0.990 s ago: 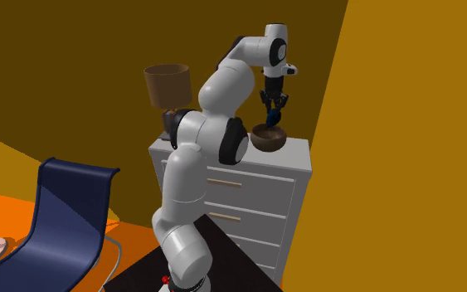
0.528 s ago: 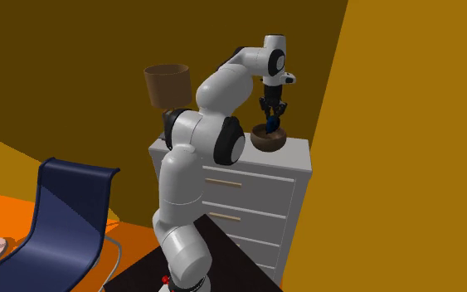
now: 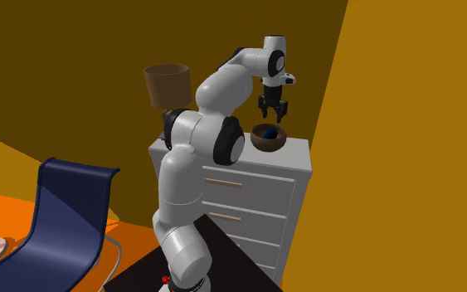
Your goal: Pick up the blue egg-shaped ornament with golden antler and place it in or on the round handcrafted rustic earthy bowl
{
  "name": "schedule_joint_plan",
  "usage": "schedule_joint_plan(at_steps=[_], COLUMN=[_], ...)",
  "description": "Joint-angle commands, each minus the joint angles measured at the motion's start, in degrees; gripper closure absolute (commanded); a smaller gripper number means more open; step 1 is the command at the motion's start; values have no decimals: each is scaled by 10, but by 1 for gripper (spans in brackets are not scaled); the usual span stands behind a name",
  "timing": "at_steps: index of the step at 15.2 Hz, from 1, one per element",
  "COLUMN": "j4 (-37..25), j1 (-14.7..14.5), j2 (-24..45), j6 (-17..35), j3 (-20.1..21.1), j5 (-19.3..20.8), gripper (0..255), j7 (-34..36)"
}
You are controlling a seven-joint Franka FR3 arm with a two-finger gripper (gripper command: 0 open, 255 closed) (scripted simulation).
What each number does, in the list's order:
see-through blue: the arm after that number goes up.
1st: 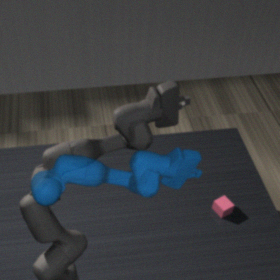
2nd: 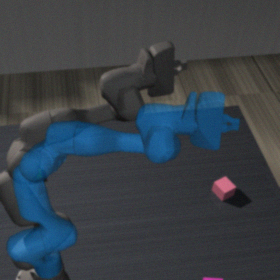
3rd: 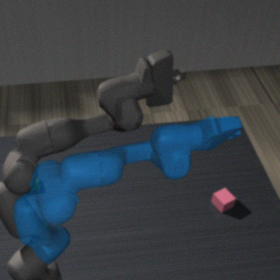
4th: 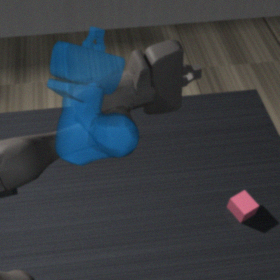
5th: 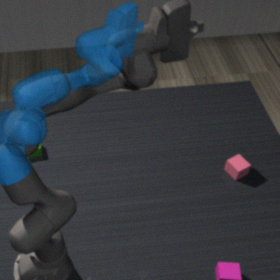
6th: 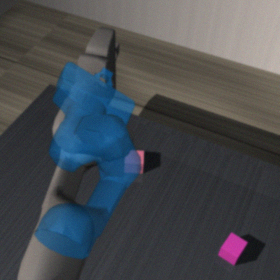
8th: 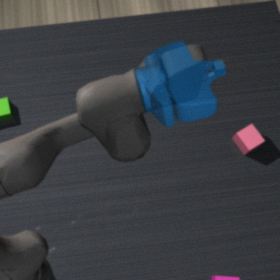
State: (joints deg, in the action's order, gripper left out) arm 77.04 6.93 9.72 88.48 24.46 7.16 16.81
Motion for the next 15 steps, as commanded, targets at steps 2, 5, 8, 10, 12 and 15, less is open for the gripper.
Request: schedule_joint_plan(at_steps=[2, 5, 8, 10, 12, 15], j4=[0, -31, -133, -133, -133, -133], j1=[0, -4, -21, -21, -21, -21], j2=[0, 8, 42, 42, 42, 42], j6=[0, -23, -95, -95, -95, -95], j3=[0, 1, 6, 5, 5, 5], j5=[0, 4, 21, 21, 21, 21], gripper=[0, 0, 0, 0, 0, 0], j7=[0, 1, 6, 6, 6, 6])
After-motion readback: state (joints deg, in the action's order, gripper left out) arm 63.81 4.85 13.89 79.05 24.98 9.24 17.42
